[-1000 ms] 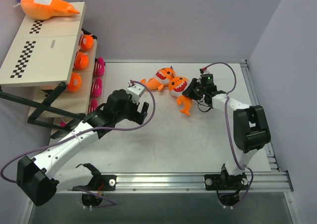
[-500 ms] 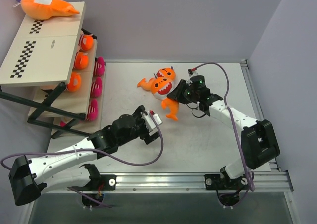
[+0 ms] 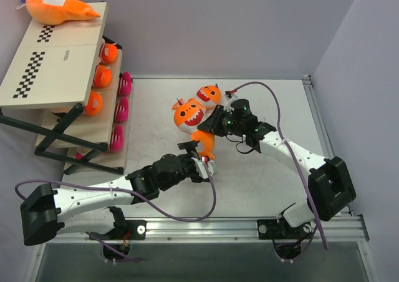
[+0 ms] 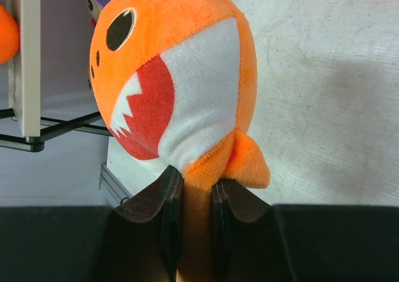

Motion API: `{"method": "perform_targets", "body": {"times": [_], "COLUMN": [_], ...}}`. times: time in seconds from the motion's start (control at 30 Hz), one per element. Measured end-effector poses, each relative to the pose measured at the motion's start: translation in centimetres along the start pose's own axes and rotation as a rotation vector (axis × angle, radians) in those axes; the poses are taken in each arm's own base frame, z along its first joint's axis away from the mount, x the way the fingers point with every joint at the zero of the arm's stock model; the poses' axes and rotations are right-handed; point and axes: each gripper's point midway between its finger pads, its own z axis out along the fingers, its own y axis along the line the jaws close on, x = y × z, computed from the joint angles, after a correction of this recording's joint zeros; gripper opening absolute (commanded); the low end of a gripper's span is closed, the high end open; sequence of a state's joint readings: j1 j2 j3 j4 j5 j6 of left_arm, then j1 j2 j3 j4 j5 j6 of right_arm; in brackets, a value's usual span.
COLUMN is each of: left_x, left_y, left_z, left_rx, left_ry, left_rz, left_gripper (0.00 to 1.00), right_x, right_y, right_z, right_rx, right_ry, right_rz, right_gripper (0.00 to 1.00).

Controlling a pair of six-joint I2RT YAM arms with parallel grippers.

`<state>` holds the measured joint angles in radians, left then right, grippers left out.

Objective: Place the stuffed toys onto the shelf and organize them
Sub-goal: Pass the stuffed toy from the right arm to the left

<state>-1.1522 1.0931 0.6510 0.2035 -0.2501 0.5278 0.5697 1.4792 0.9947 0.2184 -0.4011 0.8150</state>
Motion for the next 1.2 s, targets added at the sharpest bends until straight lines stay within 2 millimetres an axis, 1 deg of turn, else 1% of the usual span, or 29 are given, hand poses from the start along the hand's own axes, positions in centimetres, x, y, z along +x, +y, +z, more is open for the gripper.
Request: {"method": "perform_targets", "body": {"times": [0.17, 0.3, 0.5, 0.53, 0.57, 0.6, 0.67, 0.7, 0.8, 0.83, 0.9, 0.93, 1.0, 1.03, 1.07, 1.13, 1.17, 1.2], "left_x": [-0.1, 0.6, 1.0, 1.1, 1.1, 1.1, 1.1, 1.1, 0.8, 0.8, 0.9, 1.0, 0.9, 0.8, 0.7, 0.5, 0.4, 0.3], "left_y": [0.2, 0.0, 0.5, 0.6, 0.8, 0.9, 1.2, 1.3, 1.8, 1.8, 1.8, 1.8, 2.0, 2.1, 2.2, 2.4, 2.5, 2.5], "left_z": [1.0, 1.8, 2.9, 3.0, 3.1, 3.2, 3.3, 3.3, 3.2, 3.2, 3.1, 3.1, 2.9, 2.8, 2.7, 2.5, 2.4, 2.3], "left_rx": [-0.034, -0.055, -0.107, -0.116, -0.127, -0.138, -0.155, -0.162, -0.186, -0.19, -0.193, -0.195, -0.201, -0.206, -0.21, -0.213, -0.215, -0.217], "left_ry": [-0.014, 0.0, 0.011, 0.014, 0.014, 0.015, 0.016, 0.018, 0.01, 0.008, 0.009, 0.009, 0.007, 0.005, 0.002, -0.003, -0.007, -0.01], "left_rz": [0.048, 0.082, 0.118, 0.122, 0.123, 0.126, 0.133, 0.135, 0.131, 0.13, 0.13, 0.13, 0.129, 0.127, 0.122, 0.119, 0.114, 0.11], "left_gripper": [0.99, 0.99, 1.0, 0.94, 0.92, 0.86, 0.79, 0.69, 0.57, 0.49, 0.38, 0.28, 0.16, 0.06, 0.03, 0.03, 0.03, 0.02], "right_x": [-0.1, 0.2, 0.7, 0.7, 0.8, 0.8, 0.7, 0.7, 0.7, 0.7, 0.7, 0.7, 0.8, 0.8, 0.9, 0.8, 0.8, 0.7], "right_y": [0.8, 1.2, 1.8, 1.8, 1.9, 1.9, 1.9, 1.9, 1.9, 1.9, 1.9, 1.9, 1.9, 1.8, 1.8, 1.9, 1.9, 2.1], "right_z": [-0.4, -0.5, -0.5, -0.4, -0.4, -0.4, -0.4, -0.4, -0.4, -0.4, -0.4, -0.4, -0.4, -0.4, -0.5, -0.5, -0.5, -0.6], "right_rx": [-0.023, -0.037, -0.052, -0.052, -0.053, -0.054, -0.054, -0.054, -0.053, -0.053, -0.053, -0.052, -0.051, -0.049, -0.048, -0.048, -0.049, -0.05], "right_ry": [-0.002, 0.009, 0.025, 0.026, 0.027, 0.027, 0.026, 0.026, 0.026, 0.025, 0.024, 0.025, 0.026, 0.028, 0.03, 0.029, 0.028, 0.027], "right_rz": [0.013, 0.021, 0.032, 0.032, 0.032, 0.032, 0.033, 0.033, 0.033, 0.033, 0.033, 0.033, 0.032, 0.03, 0.03, 0.028, 0.026, 0.024], "right_gripper": [0.0, 0.0, 0.0, 0.0, 0.0, 0.0, 0.0, 0.0, 0.0, 0.0, 0.0, 0.0, 0.0, 0.01, 0.04, 0.1, 0.21, 0.27]}}
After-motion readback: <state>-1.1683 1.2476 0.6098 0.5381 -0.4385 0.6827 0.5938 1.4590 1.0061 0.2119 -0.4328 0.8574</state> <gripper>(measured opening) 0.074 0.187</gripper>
